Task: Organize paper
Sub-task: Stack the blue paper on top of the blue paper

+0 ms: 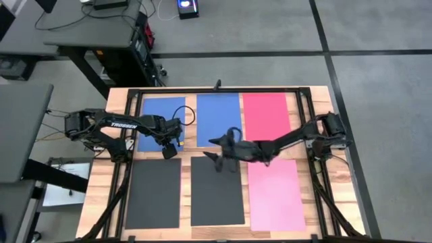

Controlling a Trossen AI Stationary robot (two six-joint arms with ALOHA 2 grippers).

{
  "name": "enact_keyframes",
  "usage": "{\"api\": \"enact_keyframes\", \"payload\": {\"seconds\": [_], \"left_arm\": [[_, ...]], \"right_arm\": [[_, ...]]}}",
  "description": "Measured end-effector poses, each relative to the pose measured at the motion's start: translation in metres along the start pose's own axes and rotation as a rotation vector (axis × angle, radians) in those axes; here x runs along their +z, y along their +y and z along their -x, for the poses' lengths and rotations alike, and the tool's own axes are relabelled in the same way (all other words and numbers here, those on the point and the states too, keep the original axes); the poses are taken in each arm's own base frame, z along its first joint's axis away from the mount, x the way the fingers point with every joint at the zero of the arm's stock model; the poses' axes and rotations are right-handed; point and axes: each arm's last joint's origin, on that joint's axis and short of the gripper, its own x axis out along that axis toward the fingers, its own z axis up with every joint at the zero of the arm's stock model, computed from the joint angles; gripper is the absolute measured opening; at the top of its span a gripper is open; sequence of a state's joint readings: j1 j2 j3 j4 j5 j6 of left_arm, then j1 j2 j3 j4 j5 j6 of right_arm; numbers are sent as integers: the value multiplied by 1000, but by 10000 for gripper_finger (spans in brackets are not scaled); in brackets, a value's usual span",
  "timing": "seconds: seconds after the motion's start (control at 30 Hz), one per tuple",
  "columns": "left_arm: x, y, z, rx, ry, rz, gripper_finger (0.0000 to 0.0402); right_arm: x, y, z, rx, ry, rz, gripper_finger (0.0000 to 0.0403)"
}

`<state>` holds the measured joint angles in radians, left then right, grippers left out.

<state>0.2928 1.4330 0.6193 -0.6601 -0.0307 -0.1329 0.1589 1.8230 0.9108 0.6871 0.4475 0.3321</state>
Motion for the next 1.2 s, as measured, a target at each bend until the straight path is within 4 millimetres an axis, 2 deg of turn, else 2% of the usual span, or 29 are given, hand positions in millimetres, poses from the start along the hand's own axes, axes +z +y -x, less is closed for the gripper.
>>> {"api": "enact_keyframes", "payload": {"seconds": [0.13, 0.27, 0.5, 0.7, 0.77, 0.87, 1.0, 1.2], "left_arm": [[0, 0, 0, 0, 1, 0, 215], [0, 0, 0, -4, 1, -11, 214], [6, -1, 5, -10, -19, -23, 214], [11, -1, 10, -13, -32, -34, 214], [13, -2, 11, -13, -36, -35, 214], [14, -2, 12, -14, -43, -44, 214], [14, -2, 13, -14, -43, -44, 214], [14, -2, 13, -15, -46, -44, 214]], "right_arm": [[9, -2, -28, -20, 119, 95, 279], [14, 6, -57, -30, 177, 237, 279], [-1, 22, -104, -29, 298, 417, 279], [-13, 24, -124, -52, 396, 452, 279], [-10, 22, -126, -64, 405, 423, 279], [-6, 13, -130, -49, 425, 274, 279], [5, -10, -141, 21, 435, 21, 279], [16, -41, -150, -5, 443, -213, 279]]}}
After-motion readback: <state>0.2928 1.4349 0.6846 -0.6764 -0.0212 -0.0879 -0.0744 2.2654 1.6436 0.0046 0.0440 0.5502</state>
